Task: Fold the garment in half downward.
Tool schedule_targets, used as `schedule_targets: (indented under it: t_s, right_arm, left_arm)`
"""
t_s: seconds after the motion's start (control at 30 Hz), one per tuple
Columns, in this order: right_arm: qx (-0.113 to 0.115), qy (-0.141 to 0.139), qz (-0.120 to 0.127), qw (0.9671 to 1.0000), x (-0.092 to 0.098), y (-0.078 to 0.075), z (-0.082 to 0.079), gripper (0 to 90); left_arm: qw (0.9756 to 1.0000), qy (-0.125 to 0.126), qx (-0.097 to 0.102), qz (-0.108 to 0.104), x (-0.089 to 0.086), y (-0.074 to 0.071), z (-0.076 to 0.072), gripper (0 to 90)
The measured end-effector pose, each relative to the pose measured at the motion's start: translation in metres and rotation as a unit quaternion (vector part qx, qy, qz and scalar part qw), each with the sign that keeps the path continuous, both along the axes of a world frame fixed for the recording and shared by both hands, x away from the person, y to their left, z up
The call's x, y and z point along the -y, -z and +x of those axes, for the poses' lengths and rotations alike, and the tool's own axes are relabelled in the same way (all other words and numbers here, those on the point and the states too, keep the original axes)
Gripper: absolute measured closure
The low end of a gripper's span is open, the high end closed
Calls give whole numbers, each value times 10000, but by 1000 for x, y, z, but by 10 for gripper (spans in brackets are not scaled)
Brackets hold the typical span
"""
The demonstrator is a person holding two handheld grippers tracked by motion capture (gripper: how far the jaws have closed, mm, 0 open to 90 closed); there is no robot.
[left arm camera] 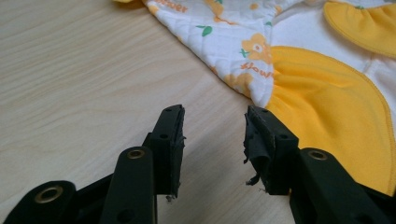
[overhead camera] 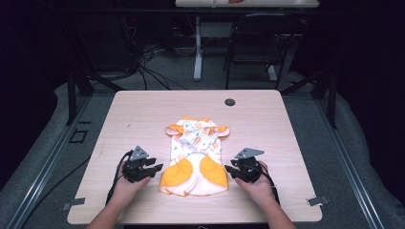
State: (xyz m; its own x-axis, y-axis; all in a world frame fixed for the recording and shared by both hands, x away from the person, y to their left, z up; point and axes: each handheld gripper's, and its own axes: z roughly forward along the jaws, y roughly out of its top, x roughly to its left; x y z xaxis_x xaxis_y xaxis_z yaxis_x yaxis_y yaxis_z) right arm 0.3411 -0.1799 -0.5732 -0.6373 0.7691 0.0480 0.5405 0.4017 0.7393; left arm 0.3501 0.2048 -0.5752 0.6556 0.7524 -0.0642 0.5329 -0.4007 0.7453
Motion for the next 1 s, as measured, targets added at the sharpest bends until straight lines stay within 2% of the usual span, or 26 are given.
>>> schedule_targets:
  t_s: [0.1, 0.17, 0.2, 0.33, 0.43, 0.5, 0.57, 0.63, 0.8, 0.93, 1.0]
  right_arm:
    - [-21, -97, -62, 9999, -7, 0, 2, 656]
    - [3, -167, -122, 9998, -11, 0, 3, 673]
    - [-5, -189, -83, 9998, -13, 0, 3, 680]
    - [-66, -182, 20, 9998, -15, 2, 7, 696]
    - [-125, -158, 175, 9996, -16, 0, 12, 726]
    - [-49, -230, 146, 9996, -19, -5, 15, 749]
    - [-12, -279, 146, 9995, -24, -7, 17, 764]
    - [-3, -322, 83, 9994, -30, -6, 19, 781]
    - [-95, -407, -271, 9988, -43, 2, 26, 832]
    - [-84, -432, -261, 9987, -44, 3, 23, 836]
    - [-83, -469, -272, 9985, -43, 3, 20, 838]
  left_arm:
    - [9999, 103, 7, 16, 6, 0, 2, 650]
    - [9999, 127, 12, -66, 11, 0, 5, 676]
    - [9999, 107, -20, -103, 14, 0, 6, 715]
    - [9998, 126, -101, -138, 25, 2, 12, 765]
    - [9996, 254, -54, -100, 33, 0, 15, 797]
    - [9996, 279, -6, 0, 41, 1, 17, 812]
    - [9996, 292, -39, 11, 46, 4, 19, 831]
    - [9996, 277, -42, 2, 49, 6, 20, 856]
    - [9997, 245, -89, -35, 48, 7, 22, 879]
    - [9995, 311, -56, 82, 47, 5, 20, 880]
    - [9995, 318, -28, 46, 46, 2, 18, 881]
